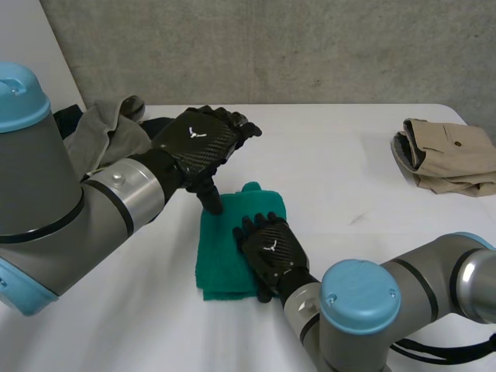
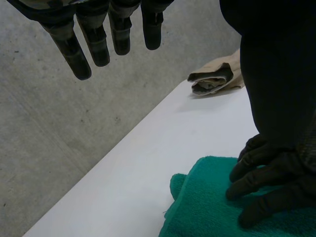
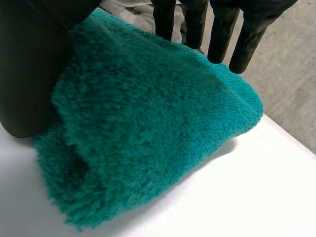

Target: Fold the laundry.

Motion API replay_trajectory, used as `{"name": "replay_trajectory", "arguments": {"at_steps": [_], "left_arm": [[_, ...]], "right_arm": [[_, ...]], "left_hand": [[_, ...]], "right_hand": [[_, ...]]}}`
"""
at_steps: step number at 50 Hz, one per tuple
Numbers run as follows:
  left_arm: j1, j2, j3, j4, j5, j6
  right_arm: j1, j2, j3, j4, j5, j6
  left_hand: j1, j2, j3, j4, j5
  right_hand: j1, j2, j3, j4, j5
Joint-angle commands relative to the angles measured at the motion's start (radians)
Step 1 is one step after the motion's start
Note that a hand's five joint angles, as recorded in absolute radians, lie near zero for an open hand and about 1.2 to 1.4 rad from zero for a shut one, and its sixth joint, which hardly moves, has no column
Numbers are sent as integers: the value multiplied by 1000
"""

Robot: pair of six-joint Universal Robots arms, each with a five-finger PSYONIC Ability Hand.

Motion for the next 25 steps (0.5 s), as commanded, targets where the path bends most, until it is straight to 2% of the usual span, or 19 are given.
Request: {"name": "replay_trajectory", "arguments": {"at_steps": [1, 3, 8, 11, 16, 20, 25], "left_arm": [[-1, 0, -2, 3, 0, -1], [-3, 0, -2, 3, 0, -1], [-4, 0, -3, 3, 0, -2], [-4, 0, -5, 5, 0, -4], [-4, 0, -6, 5, 0, -4], [-6, 0, -6, 5, 0, -4], [-4, 0, -5, 5, 0, -4]], "right_arm": [[-1, 43, -52, -20, -3, -42], [-1, 49, -63, -22, -9, -42], [-1, 74, -112, -20, -17, -39], [-1, 89, -134, -19, -22, -39], [-1, 106, -174, -19, -49, -38], [-12, 106, -206, -16, -57, -33], [-62, 94, -220, -5, -62, -33]], "left_hand": [[17, 4, -2, 5, -14], [17, 4, -2, 5, -14], [17, 4, -2, 5, -14], [17, 4, -2, 5, -14], [14, 1, -5, 2, -17], [14, 1, -5, 2, -17], [14, 1, -5, 2, -17]], "right_hand": [[-18, -45, -39, -58, -58], [13, -15, -8, -28, -28], [306, 279, 285, 266, 266], [377, 350, 356, 337, 337], [886, 859, 866, 846, 846], [1203, 1176, 1182, 1163, 1163], [1204, 1177, 1183, 1164, 1164]]}}
